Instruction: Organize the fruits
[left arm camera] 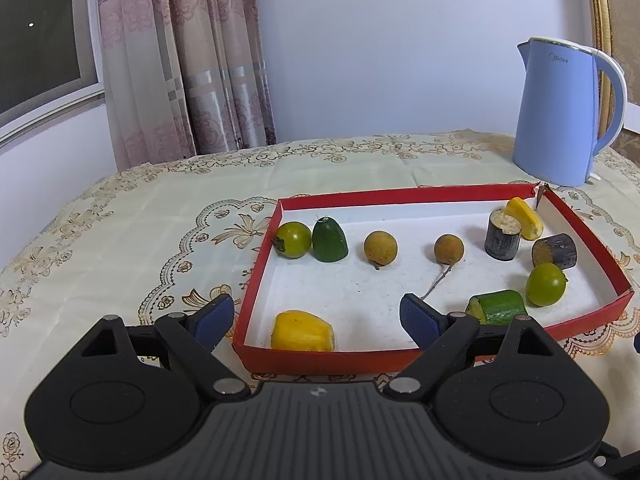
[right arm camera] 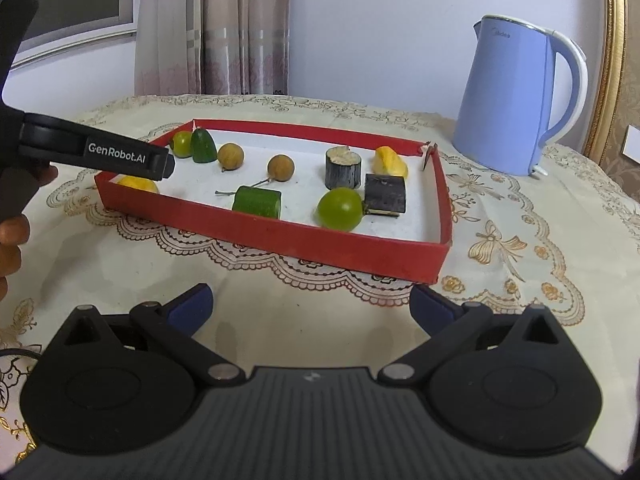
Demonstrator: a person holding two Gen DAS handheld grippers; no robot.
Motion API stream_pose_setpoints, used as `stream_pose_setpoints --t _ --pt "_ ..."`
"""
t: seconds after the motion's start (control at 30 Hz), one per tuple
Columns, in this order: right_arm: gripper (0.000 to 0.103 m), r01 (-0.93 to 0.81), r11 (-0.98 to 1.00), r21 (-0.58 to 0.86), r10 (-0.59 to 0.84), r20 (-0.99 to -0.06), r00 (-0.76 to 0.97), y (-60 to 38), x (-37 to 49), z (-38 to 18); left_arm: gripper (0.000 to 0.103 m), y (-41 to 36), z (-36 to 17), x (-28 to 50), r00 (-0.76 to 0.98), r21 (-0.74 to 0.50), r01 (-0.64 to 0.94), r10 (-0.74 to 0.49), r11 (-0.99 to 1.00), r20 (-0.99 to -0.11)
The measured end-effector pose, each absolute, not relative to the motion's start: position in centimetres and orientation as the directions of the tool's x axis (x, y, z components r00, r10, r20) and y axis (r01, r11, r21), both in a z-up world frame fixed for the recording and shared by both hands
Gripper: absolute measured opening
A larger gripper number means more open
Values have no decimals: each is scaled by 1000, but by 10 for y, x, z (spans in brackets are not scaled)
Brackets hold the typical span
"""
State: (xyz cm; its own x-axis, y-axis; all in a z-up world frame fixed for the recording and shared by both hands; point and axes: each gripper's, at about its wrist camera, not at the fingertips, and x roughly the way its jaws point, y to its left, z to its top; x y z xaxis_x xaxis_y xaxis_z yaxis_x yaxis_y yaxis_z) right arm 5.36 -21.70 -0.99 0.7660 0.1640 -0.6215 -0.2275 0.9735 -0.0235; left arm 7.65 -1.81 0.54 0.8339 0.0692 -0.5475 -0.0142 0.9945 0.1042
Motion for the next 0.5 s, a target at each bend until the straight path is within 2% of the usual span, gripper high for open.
stream_pose_setpoints --t 0.5 --pt "103 -213 976 -34 138 -663 736 -217 66 -17 90 -20 4 80 829 86 4 45 996 -557"
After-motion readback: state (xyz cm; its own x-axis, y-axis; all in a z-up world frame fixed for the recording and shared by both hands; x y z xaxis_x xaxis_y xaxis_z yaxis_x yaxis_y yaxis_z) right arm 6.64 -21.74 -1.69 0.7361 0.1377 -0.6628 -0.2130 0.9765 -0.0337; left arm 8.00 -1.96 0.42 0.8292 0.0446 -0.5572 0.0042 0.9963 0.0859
